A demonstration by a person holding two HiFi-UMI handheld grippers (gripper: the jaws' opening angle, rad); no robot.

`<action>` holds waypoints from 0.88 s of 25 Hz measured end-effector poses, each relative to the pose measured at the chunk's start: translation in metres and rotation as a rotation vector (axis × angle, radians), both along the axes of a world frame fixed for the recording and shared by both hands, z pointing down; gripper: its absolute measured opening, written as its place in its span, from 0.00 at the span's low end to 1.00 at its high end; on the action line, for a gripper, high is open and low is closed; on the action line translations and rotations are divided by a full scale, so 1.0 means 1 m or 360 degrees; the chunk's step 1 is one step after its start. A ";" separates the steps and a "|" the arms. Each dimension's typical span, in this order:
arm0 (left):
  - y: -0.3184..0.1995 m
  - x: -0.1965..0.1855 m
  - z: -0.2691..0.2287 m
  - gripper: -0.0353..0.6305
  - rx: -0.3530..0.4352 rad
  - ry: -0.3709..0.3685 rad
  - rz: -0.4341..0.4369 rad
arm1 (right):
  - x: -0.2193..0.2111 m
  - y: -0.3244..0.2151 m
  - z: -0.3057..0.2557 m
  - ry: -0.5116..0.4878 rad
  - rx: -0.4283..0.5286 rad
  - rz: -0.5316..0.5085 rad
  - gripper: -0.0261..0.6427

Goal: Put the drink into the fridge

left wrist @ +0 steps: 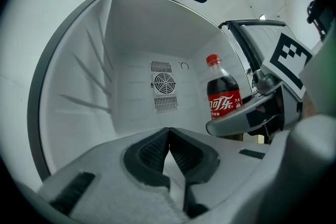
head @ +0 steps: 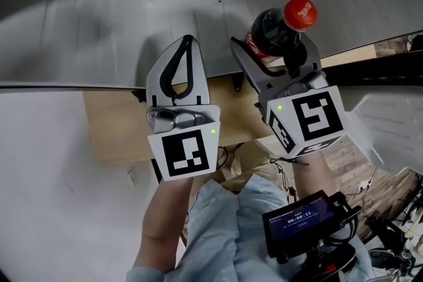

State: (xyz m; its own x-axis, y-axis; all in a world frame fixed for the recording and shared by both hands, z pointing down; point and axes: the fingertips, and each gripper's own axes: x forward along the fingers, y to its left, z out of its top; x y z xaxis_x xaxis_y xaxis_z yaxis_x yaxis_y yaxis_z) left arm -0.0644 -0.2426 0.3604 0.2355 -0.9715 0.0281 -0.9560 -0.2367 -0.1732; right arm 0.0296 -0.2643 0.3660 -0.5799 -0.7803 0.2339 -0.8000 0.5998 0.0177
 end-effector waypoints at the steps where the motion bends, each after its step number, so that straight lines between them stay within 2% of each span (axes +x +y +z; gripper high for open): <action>1: -0.002 0.000 0.000 0.07 0.0003 0.0002 -0.0002 | 0.000 -0.003 0.002 0.0002 -0.0001 -0.0003 0.50; 22: -0.003 0.003 -0.002 0.07 0.0002 -0.0022 -0.0023 | -0.002 -0.047 0.000 -0.0007 0.0025 0.0002 0.50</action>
